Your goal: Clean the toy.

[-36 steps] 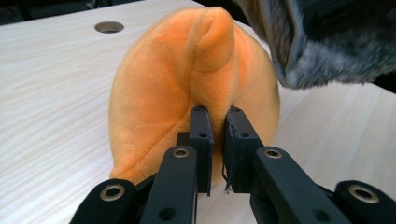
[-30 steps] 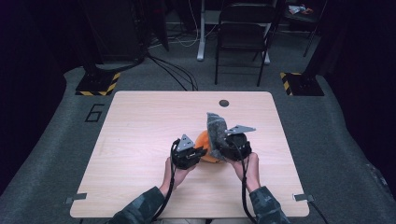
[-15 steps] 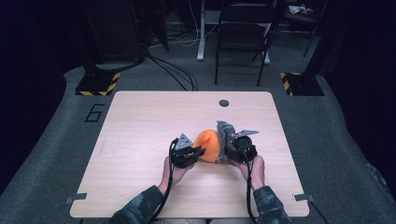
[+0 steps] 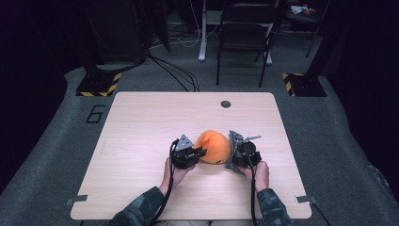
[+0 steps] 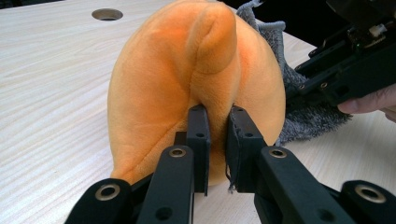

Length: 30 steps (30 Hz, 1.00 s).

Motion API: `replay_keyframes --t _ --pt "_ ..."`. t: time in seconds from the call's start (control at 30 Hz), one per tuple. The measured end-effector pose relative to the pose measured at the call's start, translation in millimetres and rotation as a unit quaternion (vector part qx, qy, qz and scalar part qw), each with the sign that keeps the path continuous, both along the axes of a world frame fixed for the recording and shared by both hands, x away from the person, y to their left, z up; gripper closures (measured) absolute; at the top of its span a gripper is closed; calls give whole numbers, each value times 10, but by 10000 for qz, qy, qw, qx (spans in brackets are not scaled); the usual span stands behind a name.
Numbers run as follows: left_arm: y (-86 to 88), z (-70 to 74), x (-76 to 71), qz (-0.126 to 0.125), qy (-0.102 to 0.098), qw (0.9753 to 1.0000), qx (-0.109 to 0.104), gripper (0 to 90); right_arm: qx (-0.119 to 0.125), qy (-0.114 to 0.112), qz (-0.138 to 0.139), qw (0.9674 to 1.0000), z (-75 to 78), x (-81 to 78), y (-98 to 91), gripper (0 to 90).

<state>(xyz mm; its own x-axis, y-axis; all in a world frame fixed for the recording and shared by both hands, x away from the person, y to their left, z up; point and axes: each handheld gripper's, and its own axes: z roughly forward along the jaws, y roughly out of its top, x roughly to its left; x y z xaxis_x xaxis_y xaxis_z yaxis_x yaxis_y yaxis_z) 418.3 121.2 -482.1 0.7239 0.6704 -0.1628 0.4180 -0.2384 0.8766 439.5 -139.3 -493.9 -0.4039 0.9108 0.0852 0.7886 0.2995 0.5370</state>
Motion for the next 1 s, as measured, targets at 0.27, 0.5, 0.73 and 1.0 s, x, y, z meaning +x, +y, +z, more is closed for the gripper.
replay_keyframes --t 0.27,0.5,0.73,1.0 --pt "-42 6 -32 -59 -112 9999 52 807 490 -833 87 9953 575 -130 -19 715" --pt "-118 20 -98 -229 -334 9987 324 805 552 -1220 711 9884 774 -295 382 703" --pt "-89 -2 -65 -188 -186 9995 182 804 231 -1027 523 9931 604 -224 293 702" --pt "-67 -12 -44 -153 -135 9997 113 802 192 -563 156 9981 309 -103 72 701"
